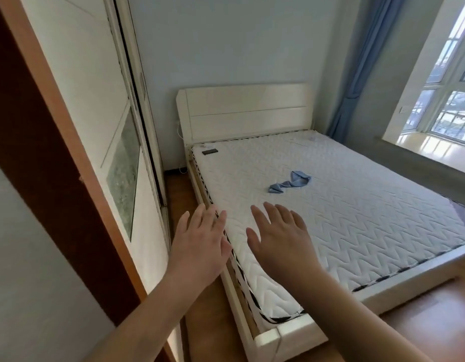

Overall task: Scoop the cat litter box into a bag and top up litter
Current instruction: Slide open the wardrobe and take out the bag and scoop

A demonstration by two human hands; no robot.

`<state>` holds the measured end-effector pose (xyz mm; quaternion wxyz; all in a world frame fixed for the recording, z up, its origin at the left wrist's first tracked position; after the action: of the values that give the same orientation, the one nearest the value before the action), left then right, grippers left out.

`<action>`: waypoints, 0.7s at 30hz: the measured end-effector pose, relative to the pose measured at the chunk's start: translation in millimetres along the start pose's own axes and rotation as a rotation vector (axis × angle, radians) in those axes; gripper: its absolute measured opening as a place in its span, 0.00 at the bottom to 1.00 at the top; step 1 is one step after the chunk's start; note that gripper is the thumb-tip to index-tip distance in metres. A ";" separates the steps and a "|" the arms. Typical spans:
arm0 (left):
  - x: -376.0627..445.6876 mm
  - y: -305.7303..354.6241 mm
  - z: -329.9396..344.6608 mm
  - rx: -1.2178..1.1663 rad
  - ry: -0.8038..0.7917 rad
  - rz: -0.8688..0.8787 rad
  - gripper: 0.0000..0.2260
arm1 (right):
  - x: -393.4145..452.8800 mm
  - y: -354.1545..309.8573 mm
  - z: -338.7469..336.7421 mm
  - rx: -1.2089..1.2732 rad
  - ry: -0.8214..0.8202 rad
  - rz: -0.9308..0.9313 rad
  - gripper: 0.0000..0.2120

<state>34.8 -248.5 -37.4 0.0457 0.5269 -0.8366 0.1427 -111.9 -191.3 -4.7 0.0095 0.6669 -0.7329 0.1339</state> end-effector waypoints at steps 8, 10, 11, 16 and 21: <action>38.4 -4.4 9.2 -0.019 -0.036 -0.256 0.34 | 83.2 19.9 34.2 0.065 0.014 -0.243 0.26; 46.6 -1.3 7.1 -0.014 -0.055 -0.335 0.36 | 102.6 24.4 37.7 0.076 0.022 -0.319 0.26; 50.5 -0.2 7.1 0.001 -0.063 -0.367 0.36 | 110.2 26.6 36.8 0.078 0.046 -0.357 0.25; 52.0 1.7 12.5 0.079 -0.134 -0.517 0.33 | 143.9 29.7 35.8 0.106 0.112 -0.534 0.24; 31.5 -4.5 20.6 0.155 -0.229 -0.604 0.27 | 172.5 2.6 54.7 0.182 0.037 -0.693 0.25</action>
<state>26.4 -283.6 -49.1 -0.0486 0.7656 -0.6290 0.1261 -124.4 -370.8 -24.7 0.0083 0.8714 -0.4481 0.1996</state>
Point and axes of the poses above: each hand's wrist, its own x-axis towards the middle knuckle, its own z-axis out of the palm, y = z × x, the point moved 3 cm from there along x, towards the middle knuckle, and after that the axes turned 6 degrees about x, right-handed, at the moved point
